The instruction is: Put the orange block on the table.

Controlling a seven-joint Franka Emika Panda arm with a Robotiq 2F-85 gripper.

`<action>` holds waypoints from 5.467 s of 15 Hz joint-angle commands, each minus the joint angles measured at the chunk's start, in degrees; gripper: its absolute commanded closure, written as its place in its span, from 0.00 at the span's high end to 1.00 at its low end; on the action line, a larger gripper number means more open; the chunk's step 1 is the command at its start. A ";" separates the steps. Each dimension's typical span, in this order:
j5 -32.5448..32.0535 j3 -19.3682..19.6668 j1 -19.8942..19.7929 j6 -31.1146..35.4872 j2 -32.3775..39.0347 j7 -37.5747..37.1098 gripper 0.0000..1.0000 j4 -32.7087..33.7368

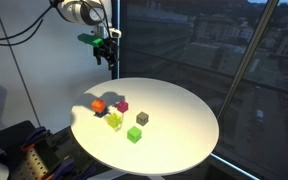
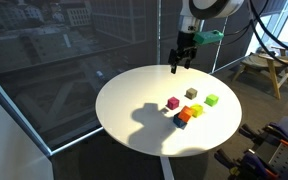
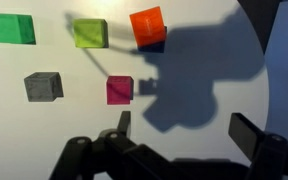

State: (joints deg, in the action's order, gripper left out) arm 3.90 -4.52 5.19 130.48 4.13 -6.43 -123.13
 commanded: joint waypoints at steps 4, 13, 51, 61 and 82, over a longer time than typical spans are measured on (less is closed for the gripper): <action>-0.02 -0.06 -0.07 -0.19 -0.01 -0.01 1.00 0.12; -4.29 -1.10 2.02 4.31 -0.90 -2.08 1.00 -4.66; -3.52 -0.33 0.76 17.89 10.40 0.68 1.00 -13.29; -4.01 -0.35 0.44 23.31 12.20 2.09 1.00 -14.03; -3.90 -0.21 -0.32 27.14 15.63 3.88 1.00 -14.35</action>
State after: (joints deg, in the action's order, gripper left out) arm -0.49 -4.74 5.41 156.47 19.75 -4.16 -137.06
